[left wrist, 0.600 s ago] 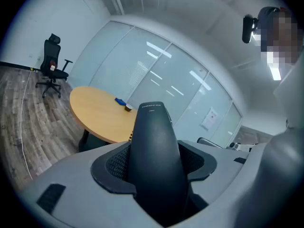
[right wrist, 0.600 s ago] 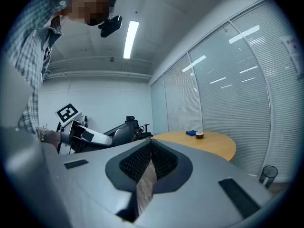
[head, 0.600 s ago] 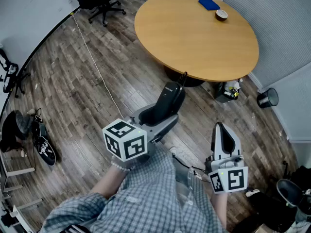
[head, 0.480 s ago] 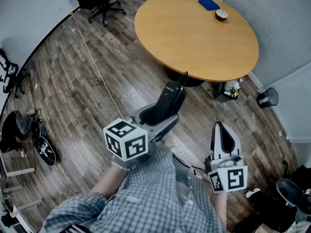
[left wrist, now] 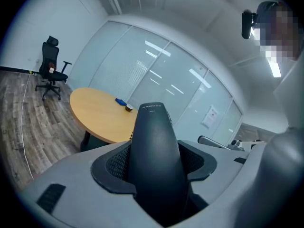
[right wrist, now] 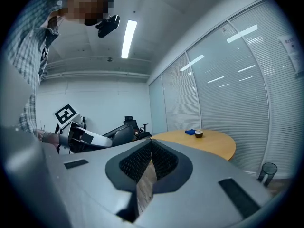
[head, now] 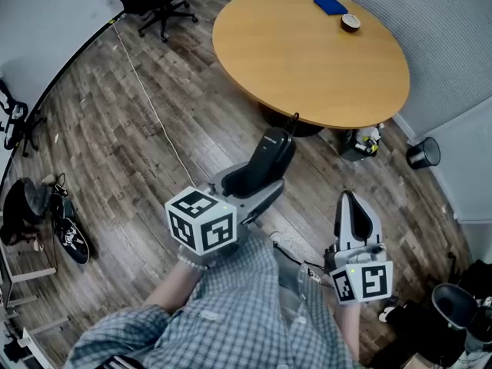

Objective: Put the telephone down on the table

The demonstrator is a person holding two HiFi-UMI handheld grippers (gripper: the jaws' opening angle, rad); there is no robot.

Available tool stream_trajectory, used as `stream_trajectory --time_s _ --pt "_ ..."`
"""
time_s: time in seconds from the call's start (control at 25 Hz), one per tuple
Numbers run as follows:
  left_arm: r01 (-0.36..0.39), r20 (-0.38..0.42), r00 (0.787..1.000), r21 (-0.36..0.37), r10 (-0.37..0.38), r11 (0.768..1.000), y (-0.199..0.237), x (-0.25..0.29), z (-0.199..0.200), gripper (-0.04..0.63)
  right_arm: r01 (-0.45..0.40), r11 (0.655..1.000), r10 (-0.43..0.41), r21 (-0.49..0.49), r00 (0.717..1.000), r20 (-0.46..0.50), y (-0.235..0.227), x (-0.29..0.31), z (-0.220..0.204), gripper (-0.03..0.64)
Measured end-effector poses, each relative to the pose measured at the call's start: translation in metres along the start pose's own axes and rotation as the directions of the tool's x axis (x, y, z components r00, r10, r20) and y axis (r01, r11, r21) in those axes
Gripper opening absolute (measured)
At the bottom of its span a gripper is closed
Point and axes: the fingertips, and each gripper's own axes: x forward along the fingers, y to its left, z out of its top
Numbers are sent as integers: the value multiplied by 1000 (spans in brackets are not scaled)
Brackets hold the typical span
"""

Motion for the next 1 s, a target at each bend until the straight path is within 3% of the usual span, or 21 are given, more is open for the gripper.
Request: stream_trajectory --time_s 0.44,0.72,1.0 --pt "12 -1 1000 33 -12 999 21 -18 11 281 54 999 -54 -1 999 1 15 13 1 11" --pt "23 -4 1000 48 -22 999 35 -31 13 281 54 999 -54 2 999 -2 36 20 -8 11" --pt "2 9 1000 40 -2 999 49 -23 27 281 43 999 -43 1 999 -12 29 38 -8 11"
